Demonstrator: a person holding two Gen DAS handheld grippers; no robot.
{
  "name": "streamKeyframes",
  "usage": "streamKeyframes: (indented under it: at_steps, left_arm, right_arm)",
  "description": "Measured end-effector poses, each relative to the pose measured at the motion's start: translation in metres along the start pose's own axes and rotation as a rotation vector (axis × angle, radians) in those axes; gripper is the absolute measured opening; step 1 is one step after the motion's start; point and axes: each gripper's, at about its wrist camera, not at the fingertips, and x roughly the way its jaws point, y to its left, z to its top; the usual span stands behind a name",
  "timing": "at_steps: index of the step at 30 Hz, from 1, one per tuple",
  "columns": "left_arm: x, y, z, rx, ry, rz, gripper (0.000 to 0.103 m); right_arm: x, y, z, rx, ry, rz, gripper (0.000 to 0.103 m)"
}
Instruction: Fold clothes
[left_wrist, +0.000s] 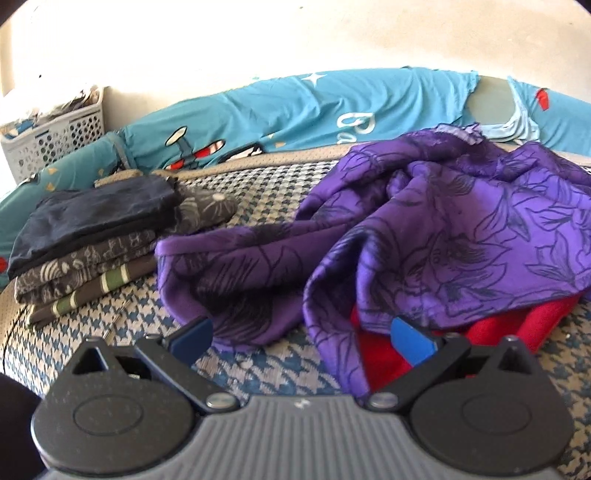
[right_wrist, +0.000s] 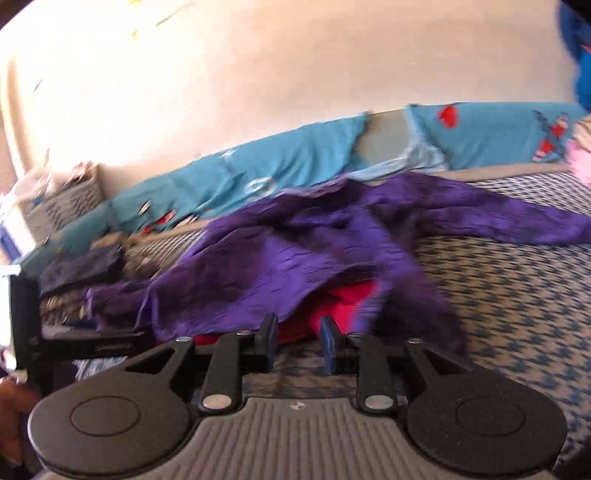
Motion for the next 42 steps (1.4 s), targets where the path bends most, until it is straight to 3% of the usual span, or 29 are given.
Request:
streamKeyframes:
  at_steps: [10,13,15,17,24,34,36,38,42]
  left_arm:
    - [0.002,0.022,0.005,-0.122,-0.012,0.015,0.103]
    - [0.002,0.028,0.006,-0.150,-0.018,0.020,0.103]
    - [0.002,0.031,0.007,-0.165,-0.021,0.019,0.103]
    - [0.002,0.035,0.007,-0.174,-0.020,0.016,0.103]
    - [0.003,0.037,0.008,-0.165,-0.032,0.028,0.103]
    - [0.003,0.031,0.005,-0.132,-0.039,0.001,0.103]
    - [0.002,0.027,0.004,-0.107,-0.049,-0.014,0.103]
    - [0.000,0.022,0.003,-0.081,-0.056,-0.038,0.103]
    - [-0.004,0.010,0.000,-0.025,-0.076,-0.097,0.103]
  right_arm:
    - [0.046,0.051,-0.009,-0.054,0.081,0.133,0.025]
    - [0.061,0.057,-0.012,-0.007,0.123,0.182,0.025]
    - [0.071,0.059,-0.013,0.029,0.142,0.200,0.032]
    - [0.078,0.058,-0.013,0.073,0.149,0.202,0.039]
    - [0.104,0.045,-0.011,0.272,0.170,0.186,0.042]
    - [0.124,0.030,-0.003,0.418,0.156,0.139,0.042]
    - [0.130,0.031,0.001,0.394,0.145,0.114,0.039]
    - [0.131,0.032,0.004,0.367,0.132,0.097,0.008]
    - [0.122,0.025,0.014,0.394,0.086,0.149,0.006]
